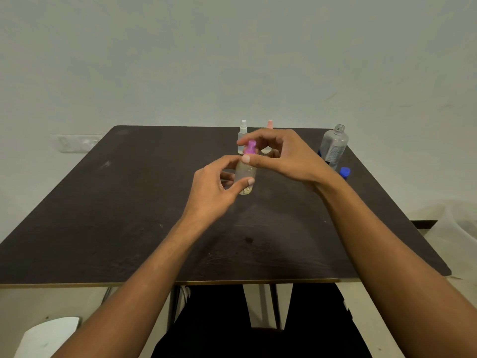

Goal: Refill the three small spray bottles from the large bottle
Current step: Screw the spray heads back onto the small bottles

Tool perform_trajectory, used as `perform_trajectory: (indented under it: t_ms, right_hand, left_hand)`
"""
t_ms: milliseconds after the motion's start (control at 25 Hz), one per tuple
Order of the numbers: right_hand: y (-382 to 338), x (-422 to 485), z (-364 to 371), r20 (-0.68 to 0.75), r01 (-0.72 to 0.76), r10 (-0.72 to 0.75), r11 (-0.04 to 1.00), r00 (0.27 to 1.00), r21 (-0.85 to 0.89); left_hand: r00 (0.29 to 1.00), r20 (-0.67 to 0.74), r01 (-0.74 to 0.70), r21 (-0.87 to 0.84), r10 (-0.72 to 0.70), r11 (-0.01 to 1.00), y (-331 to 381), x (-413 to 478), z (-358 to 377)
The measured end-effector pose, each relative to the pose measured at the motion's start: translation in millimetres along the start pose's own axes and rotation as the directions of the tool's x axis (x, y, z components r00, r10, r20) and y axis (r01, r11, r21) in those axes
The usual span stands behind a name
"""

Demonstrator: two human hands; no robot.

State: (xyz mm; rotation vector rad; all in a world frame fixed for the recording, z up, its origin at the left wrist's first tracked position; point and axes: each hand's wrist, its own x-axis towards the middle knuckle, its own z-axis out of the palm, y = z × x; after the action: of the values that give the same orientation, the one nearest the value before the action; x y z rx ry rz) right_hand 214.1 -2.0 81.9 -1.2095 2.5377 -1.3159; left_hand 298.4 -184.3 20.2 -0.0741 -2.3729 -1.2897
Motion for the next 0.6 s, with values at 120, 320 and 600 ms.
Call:
perform_trajectory:
  t_ms: [120, 320, 600]
  right_hand:
    - [0.9, 0.8, -1.6, -0.035, 0.006, -0.007, 0.999, 0.999, -0.042]
    - [6.5, 4.0, 21.4, -0.190, -0.046, 0.008, 0.980, 0.982, -0.195]
    - [-4.6, 1.2, 0.4, -0.017, 0.023, -0.023, 1.000, 1.000, -0.010]
  left_hand:
    - [1.000, 0.004, -0.014, -0.005, 0.014, 1.000, 1.3, -0.1, 1.5]
    - [1.000, 0.003, -0.006, -0.013, 0.006, 1.000, 0.6, -4.7, 3.5]
    - [1.000, 0.003, -0.022, -0.001, 0.022, 1.000, -0.8, -2.2, -2.6]
